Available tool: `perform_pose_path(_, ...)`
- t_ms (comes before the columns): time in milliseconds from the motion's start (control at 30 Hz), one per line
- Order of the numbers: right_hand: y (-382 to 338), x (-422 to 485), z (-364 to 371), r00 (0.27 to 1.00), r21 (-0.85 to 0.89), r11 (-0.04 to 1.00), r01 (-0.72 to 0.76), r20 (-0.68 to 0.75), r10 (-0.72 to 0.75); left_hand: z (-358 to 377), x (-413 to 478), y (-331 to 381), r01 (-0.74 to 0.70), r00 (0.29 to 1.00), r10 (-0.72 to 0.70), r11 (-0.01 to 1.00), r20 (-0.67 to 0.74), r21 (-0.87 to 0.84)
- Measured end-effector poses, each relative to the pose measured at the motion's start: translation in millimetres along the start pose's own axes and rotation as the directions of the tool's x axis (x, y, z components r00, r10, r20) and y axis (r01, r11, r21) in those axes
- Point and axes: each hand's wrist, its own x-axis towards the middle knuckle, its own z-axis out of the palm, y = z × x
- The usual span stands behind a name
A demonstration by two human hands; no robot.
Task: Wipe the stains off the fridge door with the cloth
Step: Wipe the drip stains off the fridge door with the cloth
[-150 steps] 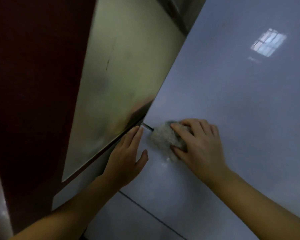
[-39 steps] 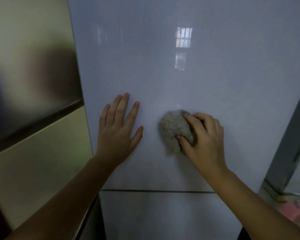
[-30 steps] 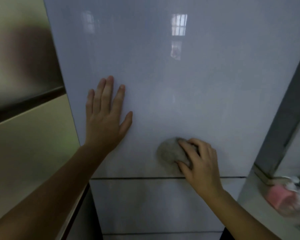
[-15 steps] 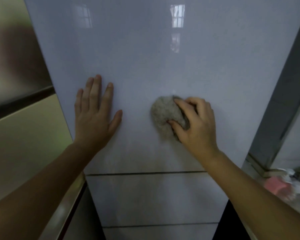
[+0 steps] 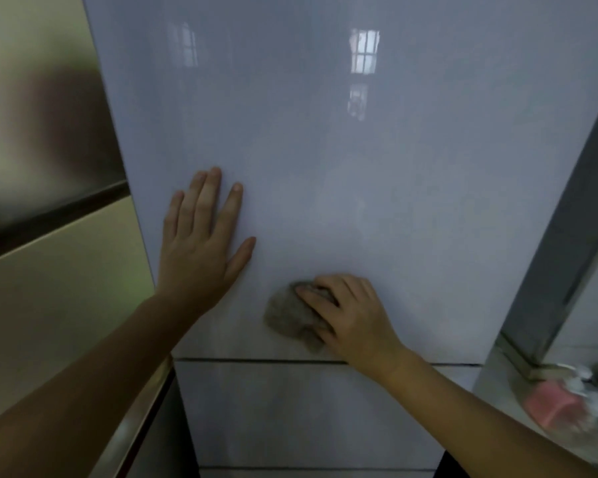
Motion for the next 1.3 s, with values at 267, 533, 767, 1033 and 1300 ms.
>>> perform_pose_path(267, 41, 151, -83, 0.998, -0.070, 0.996, 0.056, -0.031, -0.059, -35, 49, -29, 0.069, 0.994, -0.072, 0.997, -0.085, -0.041)
perform_pose_path(533, 51, 369, -164, 0.972, -0.077, 0.997, -0.020, -0.234, 0.002, -75, 148, -85, 0.169, 0.985, -0.169, 0.986, -0.042, -0.016)
perform_pose_path(767, 27, 378, -136, 0.963, -0.215, 0.976, -0.026, -0.267, -0.033, -72, 141, -107, 0.034, 0.999, -0.034, 0.998, -0.007, 0.047)
perform_pose_path(1033, 6, 351, -99, 0.970, -0.272, 0.951, 0.146, -0.148, -0.192, -67, 141, -114, -0.027, 0.996, 0.024, 0.999, -0.085, -0.031)
perform_pose_path(1300, 38, 430, -152, 0.899, -0.182, 0.962, -0.204, -0.423, 0.111, -62, 135, -113, 0.011, 1.000, -0.012, 0.999, -0.024, -0.037)
